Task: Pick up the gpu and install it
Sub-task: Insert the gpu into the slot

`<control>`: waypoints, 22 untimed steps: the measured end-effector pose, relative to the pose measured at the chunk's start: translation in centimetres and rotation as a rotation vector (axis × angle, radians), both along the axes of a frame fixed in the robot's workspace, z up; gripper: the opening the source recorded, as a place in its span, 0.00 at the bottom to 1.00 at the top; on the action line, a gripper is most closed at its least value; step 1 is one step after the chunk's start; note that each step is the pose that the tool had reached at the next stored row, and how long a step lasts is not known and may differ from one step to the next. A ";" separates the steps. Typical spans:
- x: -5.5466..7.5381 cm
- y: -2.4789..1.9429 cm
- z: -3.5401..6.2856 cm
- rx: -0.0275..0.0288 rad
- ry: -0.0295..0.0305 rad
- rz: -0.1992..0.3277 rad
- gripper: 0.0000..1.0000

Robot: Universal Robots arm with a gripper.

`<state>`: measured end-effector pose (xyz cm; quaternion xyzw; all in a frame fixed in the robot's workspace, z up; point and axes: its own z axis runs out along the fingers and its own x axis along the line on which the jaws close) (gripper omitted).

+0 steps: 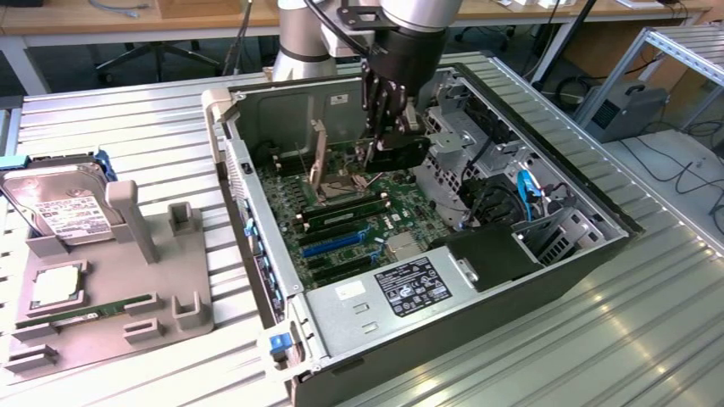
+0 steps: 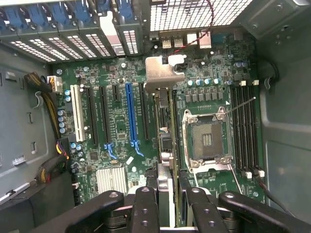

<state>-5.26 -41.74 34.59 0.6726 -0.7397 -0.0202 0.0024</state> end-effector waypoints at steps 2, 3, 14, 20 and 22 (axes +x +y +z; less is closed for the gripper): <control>0.0 -0.08 -0.06 0.0000 0.0000 0.000 0.28; 0.0 -0.13 -0.10 0.0000 0.0000 0.000 0.28; 0.0 -0.34 -0.31 -0.0002 0.0001 0.000 0.28; 0.0 -0.41 -0.42 -0.0001 0.0000 0.000 0.28; 0.0 -0.43 -0.46 -0.0001 0.0001 0.000 0.28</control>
